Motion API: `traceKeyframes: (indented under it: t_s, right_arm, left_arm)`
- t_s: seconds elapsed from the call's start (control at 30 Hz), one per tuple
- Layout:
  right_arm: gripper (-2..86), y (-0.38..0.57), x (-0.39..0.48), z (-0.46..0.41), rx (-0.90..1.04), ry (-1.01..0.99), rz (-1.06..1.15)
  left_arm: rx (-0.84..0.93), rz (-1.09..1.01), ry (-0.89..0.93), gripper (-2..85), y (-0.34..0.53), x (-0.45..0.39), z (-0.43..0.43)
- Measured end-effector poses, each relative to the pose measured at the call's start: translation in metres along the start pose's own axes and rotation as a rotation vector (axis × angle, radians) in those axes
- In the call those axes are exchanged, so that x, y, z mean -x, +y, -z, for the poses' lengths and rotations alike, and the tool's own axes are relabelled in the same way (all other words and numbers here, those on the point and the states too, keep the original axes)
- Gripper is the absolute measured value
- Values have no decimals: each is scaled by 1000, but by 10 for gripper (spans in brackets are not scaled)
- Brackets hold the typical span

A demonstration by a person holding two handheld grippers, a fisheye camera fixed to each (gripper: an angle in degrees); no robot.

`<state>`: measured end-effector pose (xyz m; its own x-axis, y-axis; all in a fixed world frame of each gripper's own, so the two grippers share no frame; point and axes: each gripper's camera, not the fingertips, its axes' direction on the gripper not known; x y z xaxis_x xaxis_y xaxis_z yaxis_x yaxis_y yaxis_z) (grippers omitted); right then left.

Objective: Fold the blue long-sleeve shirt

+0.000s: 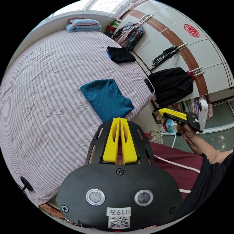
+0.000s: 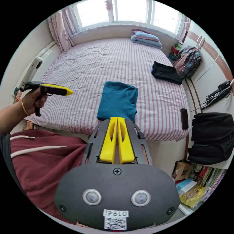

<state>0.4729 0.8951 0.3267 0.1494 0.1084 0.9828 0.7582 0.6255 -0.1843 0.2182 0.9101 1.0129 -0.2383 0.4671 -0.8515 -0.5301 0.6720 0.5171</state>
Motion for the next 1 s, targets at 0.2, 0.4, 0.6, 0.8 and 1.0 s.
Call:
traceKeyframes:
  t_s: [0.2, 0.4, 0.6, 0.8, 1.0]
  right_arm:
    - [-8, -31, -39, -57, 66, -58, -137]
    - [32, -58, -66, -118, 130, -45, -243]
    - [97, -74, -97, -163, 195, -121, -358]
    - [91, -87, -127, -194, 228, -166, -475]
    - [68, -108, -151, -219, 229, -279, -546]
  left_arm:
    - [14, -27, -96, 6, -107, 9, -27]
    - [48, -67, -104, 6, -209, 26, -81]
    - [146, -396, -269, 7, -295, -8, -111]
    - [268, -562, -300, 8, -362, -30, -137]
    - [375, -604, -296, 7, -407, -41, -153]
